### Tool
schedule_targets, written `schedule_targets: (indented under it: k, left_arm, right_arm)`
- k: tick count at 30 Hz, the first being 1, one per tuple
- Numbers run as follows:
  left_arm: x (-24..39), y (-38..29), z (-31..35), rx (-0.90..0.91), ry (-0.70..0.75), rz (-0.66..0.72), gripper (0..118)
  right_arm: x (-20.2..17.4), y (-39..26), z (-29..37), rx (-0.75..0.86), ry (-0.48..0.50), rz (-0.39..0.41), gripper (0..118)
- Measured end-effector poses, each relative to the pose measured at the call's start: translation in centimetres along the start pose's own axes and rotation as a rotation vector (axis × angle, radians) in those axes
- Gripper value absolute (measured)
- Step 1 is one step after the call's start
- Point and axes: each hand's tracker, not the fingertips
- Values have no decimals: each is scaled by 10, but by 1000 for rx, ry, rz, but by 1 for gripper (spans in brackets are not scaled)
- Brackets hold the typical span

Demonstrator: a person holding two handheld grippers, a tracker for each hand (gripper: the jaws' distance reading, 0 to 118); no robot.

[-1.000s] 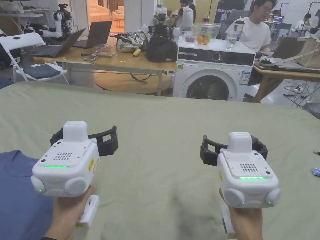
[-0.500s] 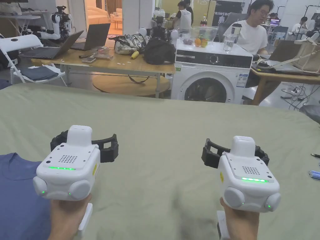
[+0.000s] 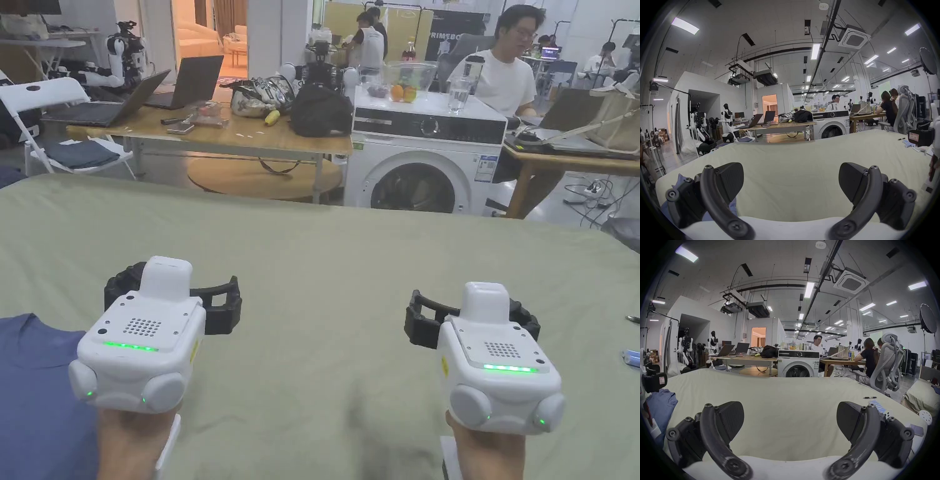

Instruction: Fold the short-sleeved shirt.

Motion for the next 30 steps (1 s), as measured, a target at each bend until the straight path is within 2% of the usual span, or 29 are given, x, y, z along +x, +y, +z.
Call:
schedule_targets:
  k: [10, 17, 28, 30]
  left_arm:
    - [-1, 1, 1, -8, 3, 53, 116]
    - [-3, 3, 2, -10, 3, 67, 116]
    - [-6, 6, 4, -1, 11, 98, 116]
    - [-7, 6, 5, 3, 13, 115, 114]
  right_arm:
    - [-4, 3, 0, -9, 4, -17, 114]
    - [-8, 3, -1, -10, 10, 17, 114]
    - [-6, 7, 0, -4, -10, -3, 114]
    - [-6, 8, 1, -1, -18, -7, 109]
